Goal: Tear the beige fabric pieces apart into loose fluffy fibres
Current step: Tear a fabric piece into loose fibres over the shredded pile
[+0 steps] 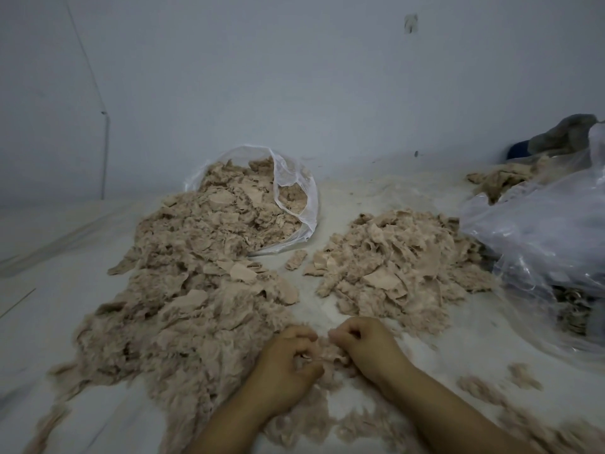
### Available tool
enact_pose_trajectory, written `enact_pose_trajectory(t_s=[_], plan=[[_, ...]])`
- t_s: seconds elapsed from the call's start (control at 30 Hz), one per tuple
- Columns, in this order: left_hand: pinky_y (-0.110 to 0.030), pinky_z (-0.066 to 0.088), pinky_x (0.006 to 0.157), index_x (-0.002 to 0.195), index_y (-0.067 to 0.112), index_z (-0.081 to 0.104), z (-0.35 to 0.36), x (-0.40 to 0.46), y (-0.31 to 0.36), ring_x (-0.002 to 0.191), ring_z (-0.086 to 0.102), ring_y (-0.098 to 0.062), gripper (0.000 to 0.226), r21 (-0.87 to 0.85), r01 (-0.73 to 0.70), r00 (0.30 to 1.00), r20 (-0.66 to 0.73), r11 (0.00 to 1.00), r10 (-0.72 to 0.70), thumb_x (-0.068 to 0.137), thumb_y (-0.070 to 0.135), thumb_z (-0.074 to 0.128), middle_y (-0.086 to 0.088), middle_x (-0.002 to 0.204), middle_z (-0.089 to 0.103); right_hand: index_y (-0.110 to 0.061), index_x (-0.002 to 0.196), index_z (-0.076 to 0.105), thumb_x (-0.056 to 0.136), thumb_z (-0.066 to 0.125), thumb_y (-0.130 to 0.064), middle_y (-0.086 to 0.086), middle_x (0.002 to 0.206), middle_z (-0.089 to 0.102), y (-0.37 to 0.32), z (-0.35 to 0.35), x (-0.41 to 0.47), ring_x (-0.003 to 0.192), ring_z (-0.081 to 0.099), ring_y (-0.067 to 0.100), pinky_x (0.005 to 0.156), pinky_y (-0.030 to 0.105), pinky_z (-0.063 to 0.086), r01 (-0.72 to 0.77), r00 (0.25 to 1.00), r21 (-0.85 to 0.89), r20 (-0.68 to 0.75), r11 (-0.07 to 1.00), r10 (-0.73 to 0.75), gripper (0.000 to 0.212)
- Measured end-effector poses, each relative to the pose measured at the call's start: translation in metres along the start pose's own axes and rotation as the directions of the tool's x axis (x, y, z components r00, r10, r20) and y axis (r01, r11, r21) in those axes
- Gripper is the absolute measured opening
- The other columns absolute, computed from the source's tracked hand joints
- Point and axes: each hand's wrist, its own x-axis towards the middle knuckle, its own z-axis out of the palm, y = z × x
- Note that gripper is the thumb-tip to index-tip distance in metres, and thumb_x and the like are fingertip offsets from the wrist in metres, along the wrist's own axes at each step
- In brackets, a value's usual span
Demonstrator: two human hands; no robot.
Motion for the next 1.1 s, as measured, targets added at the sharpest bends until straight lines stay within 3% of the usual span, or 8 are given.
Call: enact_pose_trajectory(t_s=[0.1, 0.2, 0.37, 0.63, 0.7, 0.8, 0.93, 1.1], plan=[[0.007, 0.026, 0.081, 0.074, 0.029, 0.07, -0.002, -0.001, -0.001, 0.113, 0.042, 0.008, 0.018, -0.011, -0.016, 1.0, 0.003, 1.0, 0.016, 0.084, 0.016, 0.064, 0.023, 0.12, 0.046, -0.012, 0.085, 0.062, 0.094, 0.057, -0.031, 0.001, 0.057, 0.061, 0.003, -0.002, -0.004, 0.05, 0.056, 0.014, 0.06, 0.033, 0.051, 0.021, 0.999, 0.115, -0.038, 0.993, -0.016, 0.021], [0.003, 0.032, 0.084, 0.081, 0.021, 0.076, 0.001, -0.002, 0.001, 0.116, 0.044, 0.009, 0.013, -0.106, -0.067, 0.997, -0.056, 0.992, 0.061, 0.085, 0.013, 0.067, 0.024, 0.121, 0.048, -0.012, 0.081, 0.062, 0.088, 0.059, -0.049, 0.001, 0.065, 0.056, 0.0, -0.002, -0.005, 0.058, 0.052, 0.014, 0.057, 0.029, 0.041, 0.065, 0.997, -0.078, 0.048, 0.995, -0.061, 0.038], [-0.001, 0.035, 0.088, 0.072, 0.034, 0.075, -0.002, -0.006, 0.013, 0.116, 0.042, 0.017, 0.015, -0.194, -0.093, 0.994, -0.073, 0.977, 0.08, 0.083, 0.024, 0.071, 0.027, 0.127, 0.049, -0.014, 0.061, 0.06, 0.089, 0.066, -0.025, -0.001, 0.053, 0.058, 0.002, -0.001, -0.009, 0.046, 0.051, 0.007, 0.051, 0.021, 0.04, 0.073, 0.997, 0.168, 0.002, 0.983, -0.074, 0.03], [-0.026, 0.041, 0.067, 0.063, 0.019, 0.053, -0.003, -0.004, 0.019, 0.071, 0.053, -0.007, 0.029, -0.188, 0.022, 0.976, -0.211, 0.982, -0.062, 0.09, 0.027, 0.06, 0.006, 0.072, 0.056, -0.013, 0.064, 0.058, 0.091, 0.061, -0.014, -0.009, 0.048, 0.054, 0.008, -0.004, -0.009, 0.042, 0.046, -0.001, 0.044, 0.011, 0.036, 0.243, 0.968, 0.417, -0.167, 0.876, -0.189, 0.027], [-0.016, 0.041, 0.078, 0.085, 0.032, 0.054, -0.003, -0.006, 0.018, 0.089, 0.051, 0.009, 0.01, -0.201, -0.006, 0.95, -0.306, 0.98, -0.057, 0.086, 0.037, 0.062, 0.021, 0.096, 0.056, -0.012, 0.068, 0.06, 0.09, 0.061, -0.02, -0.009, 0.055, 0.056, 0.006, -0.001, -0.012, 0.051, 0.05, 0.001, 0.051, 0.013, 0.041, 0.295, 0.955, 0.384, -0.092, 0.875, -0.282, 0.024], [-0.01, 0.032, 0.096, 0.123, 0.04, 0.045, -0.004, -0.007, 0.014, 0.118, 0.038, 0.008, 0.037, -0.174, -0.02, 0.981, -0.193, 0.985, -0.014, 0.087, 0.046, 0.053, 0.025, 0.126, 0.041, -0.015, 0.073, 0.063, 0.087, 0.058, -0.03, -0.009, 0.067, 0.059, 0.004, 0.005, -0.016, 0.067, 0.055, 0.005, 0.067, 0.021, 0.045, 0.358, 0.926, 0.272, 0.018, 0.893, -0.377, 0.021], [-0.022, 0.04, 0.065, 0.073, 0.027, 0.058, -0.005, -0.007, 0.021, 0.07, 0.053, -0.006, 0.013, -0.312, -0.052, 0.983, -0.181, 0.949, -0.006, 0.085, 0.032, 0.062, 0.01, 0.072, 0.056, -0.011, 0.065, 0.055, 0.093, 0.058, -0.023, -0.009, 0.052, 0.049, 0.007, 0.001, -0.01, 0.05, 0.046, 0.006, 0.056, 0.026, 0.038, 0.334, 0.94, 0.214, -0.153, 0.918, -0.306, 0.03], [-0.024, 0.04, 0.058, 0.072, 0.013, 0.056, 0.0, -0.006, 0.025, 0.058, 0.049, -0.004, 0.019, -0.387, -0.01, 0.987, -0.154, 0.922, -0.054, 0.089, 0.015, 0.062, 0.012, 0.062, 0.053, -0.017, 0.057, 0.042, 0.093, 0.058, -0.023, -0.008, 0.051, 0.04, 0.012, 0.001, -0.005, 0.049, 0.038, 0.006, 0.049, 0.014, 0.031, 0.321, 0.896, 0.063, -0.343, 0.945, -0.282, 0.04]])
